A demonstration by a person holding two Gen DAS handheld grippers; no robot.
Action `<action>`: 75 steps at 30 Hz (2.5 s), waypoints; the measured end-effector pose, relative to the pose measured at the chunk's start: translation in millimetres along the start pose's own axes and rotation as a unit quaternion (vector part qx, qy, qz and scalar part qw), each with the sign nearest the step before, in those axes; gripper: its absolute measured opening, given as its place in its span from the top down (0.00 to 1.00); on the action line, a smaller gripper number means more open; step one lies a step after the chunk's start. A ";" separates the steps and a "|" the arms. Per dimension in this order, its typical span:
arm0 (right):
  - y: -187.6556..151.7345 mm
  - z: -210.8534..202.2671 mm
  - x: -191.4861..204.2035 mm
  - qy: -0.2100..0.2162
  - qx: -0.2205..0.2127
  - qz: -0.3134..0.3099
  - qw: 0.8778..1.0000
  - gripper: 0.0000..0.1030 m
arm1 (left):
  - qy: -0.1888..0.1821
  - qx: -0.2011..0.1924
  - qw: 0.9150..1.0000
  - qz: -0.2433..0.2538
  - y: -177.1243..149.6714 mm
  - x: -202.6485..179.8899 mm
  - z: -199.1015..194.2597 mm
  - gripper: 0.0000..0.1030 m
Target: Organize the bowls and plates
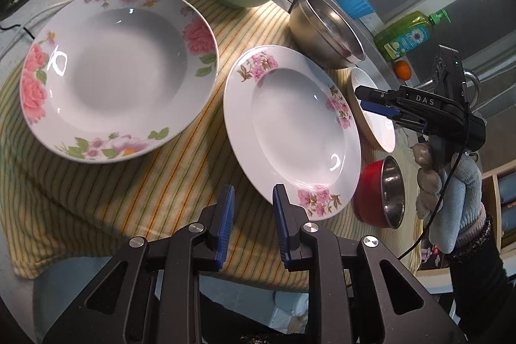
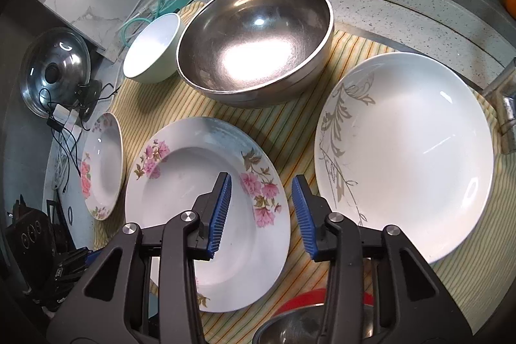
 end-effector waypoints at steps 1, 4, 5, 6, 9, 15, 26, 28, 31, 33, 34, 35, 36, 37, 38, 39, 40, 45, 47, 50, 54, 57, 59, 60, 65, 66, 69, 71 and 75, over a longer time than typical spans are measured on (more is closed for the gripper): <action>1.0 2.7 0.0 0.002 0.002 0.001 1.000 0.62 | 0.000 0.000 1.000 -0.004 0.5 1.5 0.6 0.80; 3.2 8.5 0.2 0.004 0.006 0.001 1.000 0.63 | 0.000 0.002 1.000 -0.012 -0.5 5.2 1.9 0.82; 3.8 10.5 0.0 0.005 0.008 0.001 1.000 0.63 | 0.000 0.003 1.000 -0.014 -0.4 6.5 2.5 0.82; 4.3 12.3 0.4 0.005 0.010 0.002 1.000 0.63 | -0.001 0.003 1.000 -0.017 -0.2 6.9 3.7 0.82; 6.3 17.0 0.3 0.006 0.014 0.004 1.000 0.64 | -0.002 0.005 1.000 -0.024 0.6 6.9 7.6 0.82; 7.6 23.7 1.2 0.006 0.020 0.001 1.000 0.68 | -0.004 0.010 0.999 -0.033 2.2 7.9 12.7 0.82; 6.8 35.4 -2.8 0.013 0.039 0.009 0.999 0.68 | -0.006 0.019 0.999 -0.046 4.3 10.5 22.6 0.82; 6.5 37.4 -3.3 0.015 0.042 0.013 0.999 0.68 | -0.005 0.019 0.999 -0.047 5.2 10.6 23.3 0.82; 5.5 40.5 -4.0 0.021 0.048 0.016 0.998 0.68 | -0.004 0.019 0.999 -0.045 6.0 11.1 24.5 0.84; 4.2 42.7 -3.7 0.021 0.052 0.014 0.998 0.68 | -0.003 0.020 0.999 -0.046 6.1 11.0 26.4 0.86; 3.4 43.5 -3.7 0.020 0.053 0.014 0.998 0.68 | -0.004 0.021 0.999 -0.048 5.9 11.4 27.5 0.86; 3.3 43.7 -3.6 0.021 0.052 0.014 0.998 0.68 | -0.005 0.022 0.999 -0.049 6.1 11.5 28.2 0.86; 3.5 43.8 -3.4 0.021 0.053 0.013 0.998 0.68 | -0.005 0.022 0.999 -0.048 6.7 10.3 29.1 0.86; 2.7 44.4 -3.4 0.021 0.053 0.013 0.998 0.68 | -0.005 0.022 0.999 -0.046 7.1 9.5 29.5 0.87; 2.4 44.6 -3.3 0.022 0.054 0.013 0.998 0.69 | -0.006 0.022 0.999 -0.044 7.5 8.4 30.3 0.88; 2.2 45.2 -3.2 0.021 0.054 0.012 0.998 0.69 | -0.005 0.022 0.999 -0.042 7.8 7.6 30.8 0.88; 2.3 45.1 -2.9 0.021 0.054 0.011 0.998 0.69 | -0.004 0.023 0.999 -0.040 8.1 6.5 31.4 0.88; 2.1 44.1 0.2 0.016 0.054 0.003 0.998 0.69 | 0.000 0.024 0.999 -0.025 7.9 4.0 31.7 0.88; 1.1 43.5 2.2 0.014 0.055 -0.002 0.998 0.69 | 0.002 0.025 0.999 -0.020 7.7 3.0 31.5 0.88; 0.4 43.3 4.3 0.013 0.057 -0.007 0.998 0.69 | 0.003 0.027 0.999 -0.016 6.8 2.6 31.2 0.88; -1.5 42.9 5.9 0.013 0.060 -0.013 0.998 0.68 | 0.004 0.031 0.999 -0.014 4.4 2.9 29.0 0.87; -4.2 42.2 8.6 0.013 0.063 -0.021 0.998 0.68 | 0.005 0.034 0.999 -0.014 1.3 3.2 26.8 0.87; -6.7 41.1 9.5 0.014 0.065 -0.025 0.997 0.68 | 0.007 0.035 0.999 -0.013 -1.9 3.7 24.5 0.87; -8.1 40.5 10.4 0.014 0.066 -0.028 0.997 0.68 | 0.007 0.036 0.999 -0.013 -3.1 3.7 23.4 0.87; -15.2 35.8 13.1 0.013 0.070 -0.038 0.997 0.68 | 0.009 0.040 0.999 -0.015 -10.3 3.8 19.3 0.87; -16.9 35.1 13.8 0.013 0.071 -0.040 0.997 0.68 | 0.009 0.040 0.999 -0.015 -11.4 4.0 17.9 0.87; -20.9 32.4 13.5 0.013 0.073 -0.042 0.996 0.68 | 0.010 0.040 0.999 -0.016 -14.5 4.1 15.9 0.87; -23.9 30.5 14.8 0.013 0.074 -0.046 0.996 0.68 | 0.011 0.041 0.999 -0.016 -16.8 4.9 14.6 0.87; -29.7 27.7 16.6 0.013 0.076 -0.048 0.996 0.68 | 0.012 0.042 0.999 -0.017 -18.7 4.4 13.5 0.87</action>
Point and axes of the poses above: each gripper's, at about its wrist camera, not at the fingertips, and z roughly the way its jaws point, x to its left, y to its top, the point moved 3 cm from there along z, roughly the way its jaws point, and after that the axes turned 15 degrees about -x, right-handed, at the moved point
